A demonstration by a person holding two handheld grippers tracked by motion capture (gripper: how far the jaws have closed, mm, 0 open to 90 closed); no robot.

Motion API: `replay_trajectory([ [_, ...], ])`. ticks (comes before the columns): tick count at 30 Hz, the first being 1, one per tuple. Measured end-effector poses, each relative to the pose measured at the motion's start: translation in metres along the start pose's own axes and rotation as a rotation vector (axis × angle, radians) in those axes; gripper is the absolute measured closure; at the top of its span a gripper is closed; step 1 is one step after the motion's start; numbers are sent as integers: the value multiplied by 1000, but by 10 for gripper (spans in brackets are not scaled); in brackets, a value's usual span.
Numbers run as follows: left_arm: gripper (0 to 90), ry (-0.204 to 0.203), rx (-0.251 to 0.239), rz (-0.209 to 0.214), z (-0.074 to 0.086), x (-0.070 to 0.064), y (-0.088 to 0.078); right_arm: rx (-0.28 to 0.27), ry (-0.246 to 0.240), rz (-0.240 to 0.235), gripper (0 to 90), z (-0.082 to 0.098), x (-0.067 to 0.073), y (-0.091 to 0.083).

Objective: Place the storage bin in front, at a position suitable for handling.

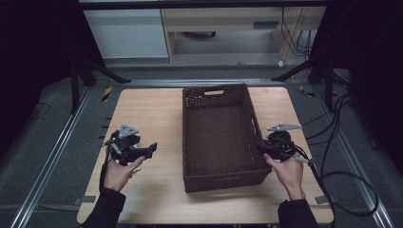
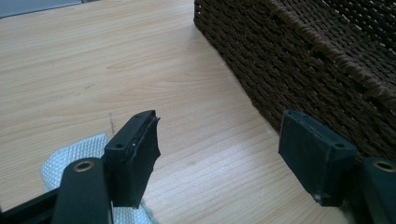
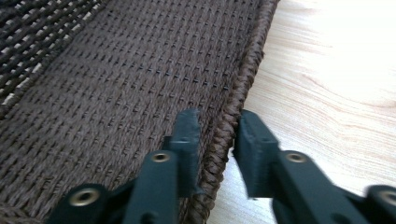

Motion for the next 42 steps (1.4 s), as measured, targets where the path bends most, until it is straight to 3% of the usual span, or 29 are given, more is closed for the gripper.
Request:
replay_trajectory([
  [6, 266, 30, 9, 6, -10, -8, 5, -57, -30, 50, 567, -11, -11, -9],
  [14, 259, 41, -16, 41, -29, -27, 11, -28, -29, 19, 544, -22, -19, 3],
  [22, 259, 58, 8, 95, -35, -48, 33, -17, -36, 7, 561, -24, -21, 18],
  [30, 285, 85, 38, 125, -35, -72, 54, -3, -49, -4, 651, -19, -15, 30],
  [33, 318, 106, 58, 101, -34, -74, 61, -9, -45, 1, 678, -17, -15, 32],
  [39, 454, 95, 66, 94, -31, -72, 65, -20, -45, 17, 692, -13, -8, 30],
  [42, 488, 50, 78, 96, -25, -63, 61, -25, -49, -4, 671, -8, 6, 28],
])
Point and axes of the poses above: each handheld gripper's, and its own axes: y roughly forward along the jaws, z roughly out of its underside, x roughly to its left, the point moved 4 cm from there along y, roughly forward along the jaws, and after that the axes turned 1 degree about -z, right-handed, at the moved point
